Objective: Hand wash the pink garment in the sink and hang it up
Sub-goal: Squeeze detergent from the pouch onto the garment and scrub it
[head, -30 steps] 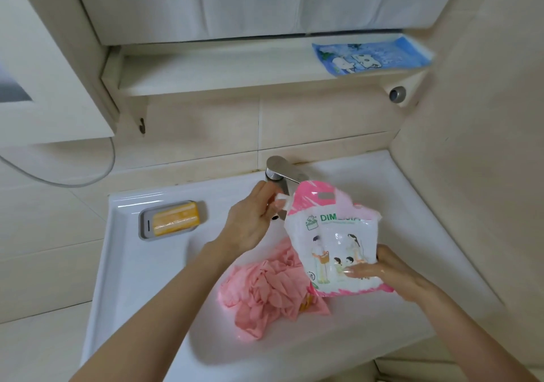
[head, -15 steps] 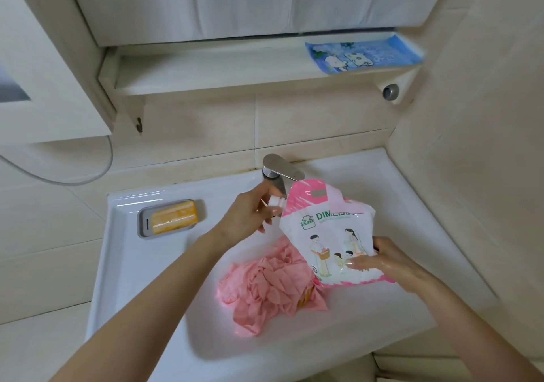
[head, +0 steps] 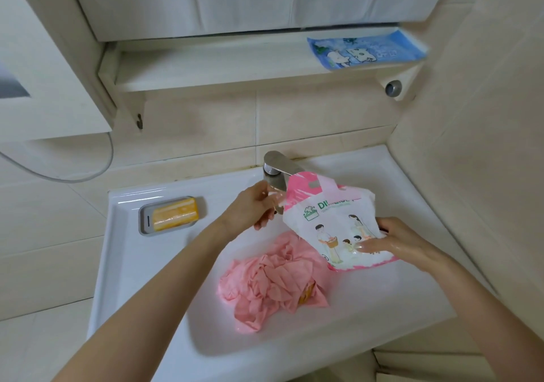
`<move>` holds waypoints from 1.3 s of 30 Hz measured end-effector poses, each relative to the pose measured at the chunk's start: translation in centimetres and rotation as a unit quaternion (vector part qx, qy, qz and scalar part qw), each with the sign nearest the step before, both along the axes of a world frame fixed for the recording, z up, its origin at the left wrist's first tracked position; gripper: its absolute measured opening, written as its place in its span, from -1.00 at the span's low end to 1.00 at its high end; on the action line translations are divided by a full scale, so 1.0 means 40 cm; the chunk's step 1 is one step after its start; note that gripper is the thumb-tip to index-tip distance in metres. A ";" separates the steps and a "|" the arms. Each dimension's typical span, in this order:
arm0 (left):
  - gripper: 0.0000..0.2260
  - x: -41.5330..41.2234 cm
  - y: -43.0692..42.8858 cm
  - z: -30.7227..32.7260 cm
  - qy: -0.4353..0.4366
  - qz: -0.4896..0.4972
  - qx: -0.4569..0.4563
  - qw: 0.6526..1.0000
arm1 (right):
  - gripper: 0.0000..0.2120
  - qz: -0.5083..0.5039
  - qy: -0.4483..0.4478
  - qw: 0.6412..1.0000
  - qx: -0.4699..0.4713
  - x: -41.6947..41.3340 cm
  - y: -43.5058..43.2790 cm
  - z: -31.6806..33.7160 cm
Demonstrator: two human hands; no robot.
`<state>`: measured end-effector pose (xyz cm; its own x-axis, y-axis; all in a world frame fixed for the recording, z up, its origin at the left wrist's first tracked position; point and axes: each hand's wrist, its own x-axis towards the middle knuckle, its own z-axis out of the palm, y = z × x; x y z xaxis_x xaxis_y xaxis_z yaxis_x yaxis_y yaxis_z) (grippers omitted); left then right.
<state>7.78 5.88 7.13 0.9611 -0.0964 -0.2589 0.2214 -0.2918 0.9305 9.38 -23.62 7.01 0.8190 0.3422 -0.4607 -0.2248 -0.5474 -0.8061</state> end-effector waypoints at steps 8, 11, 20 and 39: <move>-0.54 -0.004 0.032 -0.015 0.122 -0.024 -0.030 0.992 | -0.80 0.062 -0.058 0.993 -0.077 0.058 -0.004 0.066; -0.80 -0.008 0.046 -0.024 0.067 -0.020 -0.089 0.994 | -0.79 0.073 -0.067 0.990 -0.098 0.073 0.003 0.081; -0.82 0.002 0.059 -0.039 0.002 0.035 -0.054 0.998 | -0.78 0.100 -0.064 0.983 -0.142 0.097 0.029 0.111; -0.77 -0.027 0.063 -0.107 0.010 0.057 -0.088 0.994 | -0.73 0.279 -0.279 0.778 -0.488 0.145 0.211 0.290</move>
<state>6.69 8.40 2.84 0.9634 -0.0318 -0.2661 0.2620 -0.0965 0.9602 15.19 -15.16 18.60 0.8344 0.4265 -0.3492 0.5038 -0.8471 0.1690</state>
